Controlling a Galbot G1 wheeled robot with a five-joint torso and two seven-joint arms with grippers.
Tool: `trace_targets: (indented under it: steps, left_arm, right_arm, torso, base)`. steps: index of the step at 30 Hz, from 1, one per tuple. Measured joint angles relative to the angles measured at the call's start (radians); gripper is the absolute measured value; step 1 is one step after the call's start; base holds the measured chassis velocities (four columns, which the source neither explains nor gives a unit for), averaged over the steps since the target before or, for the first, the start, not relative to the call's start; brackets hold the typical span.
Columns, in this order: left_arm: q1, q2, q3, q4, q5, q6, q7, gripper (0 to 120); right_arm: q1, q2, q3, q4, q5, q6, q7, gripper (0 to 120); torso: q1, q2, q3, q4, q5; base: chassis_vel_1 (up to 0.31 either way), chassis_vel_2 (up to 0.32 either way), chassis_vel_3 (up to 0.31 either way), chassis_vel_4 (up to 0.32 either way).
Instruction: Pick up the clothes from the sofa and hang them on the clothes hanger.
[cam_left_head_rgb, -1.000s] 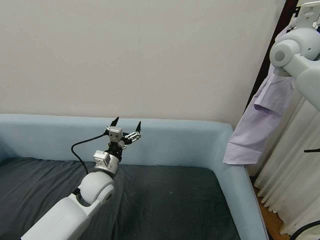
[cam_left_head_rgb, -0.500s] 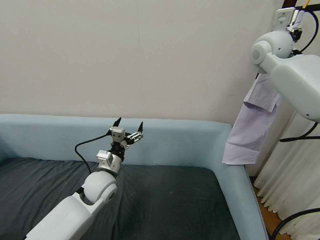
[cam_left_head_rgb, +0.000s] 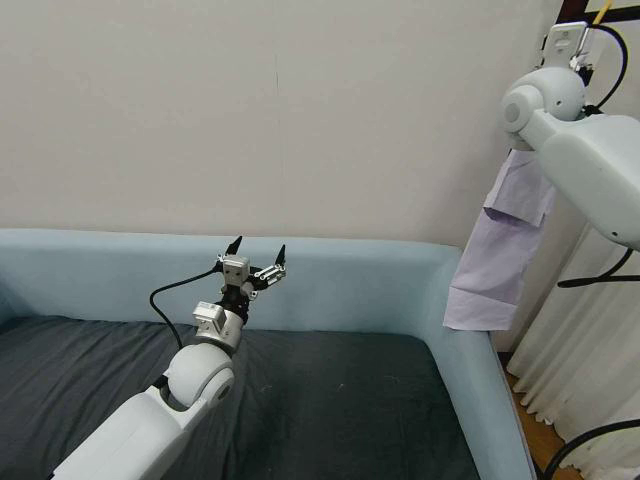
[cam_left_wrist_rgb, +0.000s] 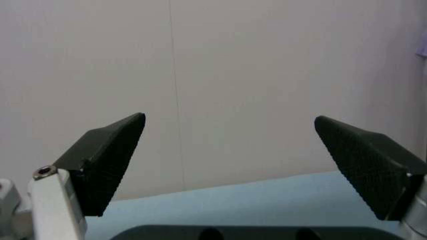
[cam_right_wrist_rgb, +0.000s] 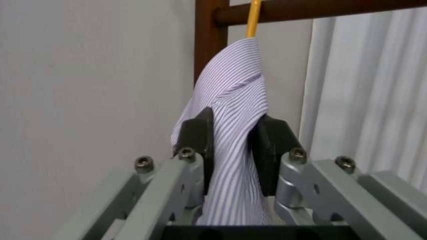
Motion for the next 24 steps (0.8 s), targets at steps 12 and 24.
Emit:
trace_targets:
  steps: [12, 24]
  left_arm:
    - [0.079, 0.014, -0.055, -0.053, 0.003, -0.002, 0.000, 100]
    - [0.240, -0.066, -0.198, -0.247, -0.124, 0.066, 0.004, 100]
  right_arm:
    - [-0.286, -0.220, 0.213, 0.523, 0.148, 0.141, -0.087, 64]
    - [-0.965, -0.340, 0.626, 0.828, 0.065, 0.450, -0.616, 100]
  torso:
    - [0.000, 0.000, 0.000, -0.0002, -0.0002]
    - [0.000, 0.000, 0.000, -0.0001, 0.0006]
  base:
    - [0.000, 0.000, 0.000, 0.000]
    - [0.000, 0.000, 0.000, 0.000]
